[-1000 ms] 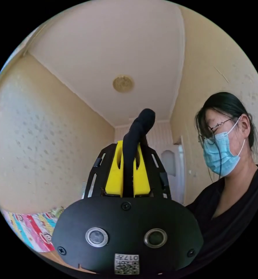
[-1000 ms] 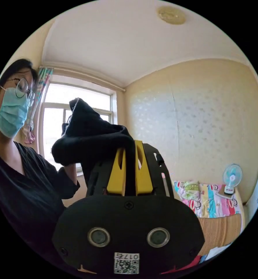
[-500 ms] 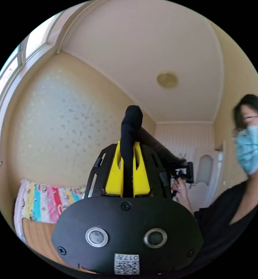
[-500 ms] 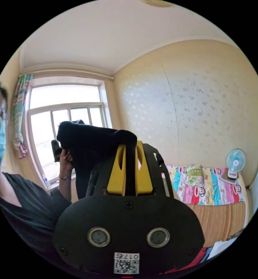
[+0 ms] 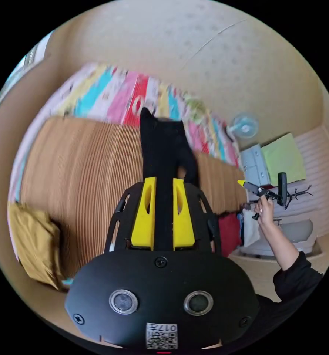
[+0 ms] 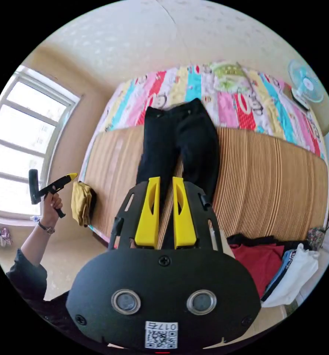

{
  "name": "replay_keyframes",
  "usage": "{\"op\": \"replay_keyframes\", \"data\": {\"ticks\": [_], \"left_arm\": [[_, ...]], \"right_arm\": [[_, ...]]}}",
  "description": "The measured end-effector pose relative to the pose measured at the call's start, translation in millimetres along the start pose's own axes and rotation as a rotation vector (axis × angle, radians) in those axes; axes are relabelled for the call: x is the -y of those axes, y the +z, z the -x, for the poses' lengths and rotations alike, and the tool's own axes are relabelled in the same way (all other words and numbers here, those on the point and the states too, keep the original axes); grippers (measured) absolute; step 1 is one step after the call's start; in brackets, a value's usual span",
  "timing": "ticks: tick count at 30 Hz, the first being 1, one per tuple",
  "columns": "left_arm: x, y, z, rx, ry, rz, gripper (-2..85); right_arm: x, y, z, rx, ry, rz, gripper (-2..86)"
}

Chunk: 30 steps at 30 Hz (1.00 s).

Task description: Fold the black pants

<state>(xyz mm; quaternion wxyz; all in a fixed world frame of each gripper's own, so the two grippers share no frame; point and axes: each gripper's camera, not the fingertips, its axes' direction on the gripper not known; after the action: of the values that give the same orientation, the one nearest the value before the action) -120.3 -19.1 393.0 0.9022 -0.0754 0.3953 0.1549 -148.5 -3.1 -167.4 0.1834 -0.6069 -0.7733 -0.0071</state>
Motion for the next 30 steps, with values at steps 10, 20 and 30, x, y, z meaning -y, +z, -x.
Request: {"op": "replay_keyframes", "data": {"ticks": [10,20,30], "left_arm": [[-99,124,-7,-0.018,-0.092,0.451,9.5],[-80,57,-71,0.156,-0.126,0.532,1.3],[-97,-51,-54,-0.085,-0.550,0.229,4.7]], "right_arm": [[-98,91,-99,-0.107,0.001,0.457,3.3],[-209,-28,-164,0.027,-0.098,0.534,1.9],[-266,-213,-286,0.210,0.227,0.336,11.9]]}}
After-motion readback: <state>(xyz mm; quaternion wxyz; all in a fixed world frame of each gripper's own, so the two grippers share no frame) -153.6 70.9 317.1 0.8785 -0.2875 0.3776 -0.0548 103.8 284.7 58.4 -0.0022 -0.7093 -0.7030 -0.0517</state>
